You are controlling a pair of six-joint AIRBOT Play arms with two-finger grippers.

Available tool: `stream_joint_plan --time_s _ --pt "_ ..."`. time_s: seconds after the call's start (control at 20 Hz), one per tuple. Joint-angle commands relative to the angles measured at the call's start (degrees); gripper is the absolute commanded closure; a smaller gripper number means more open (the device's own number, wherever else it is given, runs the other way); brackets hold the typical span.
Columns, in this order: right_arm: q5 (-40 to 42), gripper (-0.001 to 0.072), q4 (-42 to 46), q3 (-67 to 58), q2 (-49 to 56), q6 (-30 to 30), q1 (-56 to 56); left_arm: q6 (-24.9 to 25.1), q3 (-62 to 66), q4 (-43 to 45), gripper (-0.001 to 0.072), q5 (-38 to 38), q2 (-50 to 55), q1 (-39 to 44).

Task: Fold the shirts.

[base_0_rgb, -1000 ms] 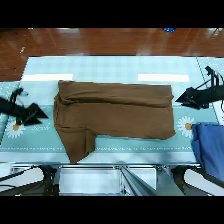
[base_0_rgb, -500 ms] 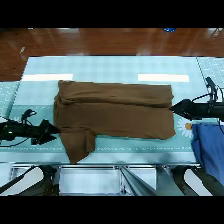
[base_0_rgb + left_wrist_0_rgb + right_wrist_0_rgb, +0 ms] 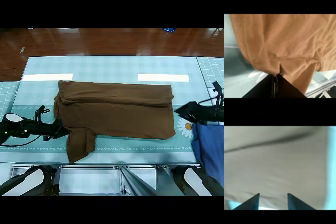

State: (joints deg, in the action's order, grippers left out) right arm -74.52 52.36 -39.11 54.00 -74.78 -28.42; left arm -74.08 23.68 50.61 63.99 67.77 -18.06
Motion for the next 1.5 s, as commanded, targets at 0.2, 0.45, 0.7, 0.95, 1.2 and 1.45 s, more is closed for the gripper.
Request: stream_joint_plan --time_s 0.2,0.45,0.7,0.95,1.2,1.45 --pt "-2.6 0.0304 13.8 11.1 0.0 -6.1 -3.5 0.6 -0.1 0.5 0.0689 -3.4 0.1 0.5" --pt "4.3 0.0304 10.1 15.4 0.7 -6.1 -3.5 1.0 -0.1 0.6 0.0689 -3.4 0.1 0.5" --pt "9.7 0.0305 2.9 15.4 8.2 -5.1 -1.2 1.0 -0.1 0.5 0.0689 -4.2 0.1 0.5" --pt "13.7 0.0689 -10.5 12.7 13.0 3.3 7.2 1.0 0.7 0.8 0.0689 -3.7 0.0 0.3" --pt "7.2 0.0689 -4.6 4.6 8.4 2.8 7.4 1.0 9.3 -0.3 0.0689 -0.7 -1.4 -3.3" --pt "10.4 0.0689 -2.6 -2.5 11.0 -1.4 7.6 1.0 20.0 -3.4 0.0689 -1.5 4.8 1.7"
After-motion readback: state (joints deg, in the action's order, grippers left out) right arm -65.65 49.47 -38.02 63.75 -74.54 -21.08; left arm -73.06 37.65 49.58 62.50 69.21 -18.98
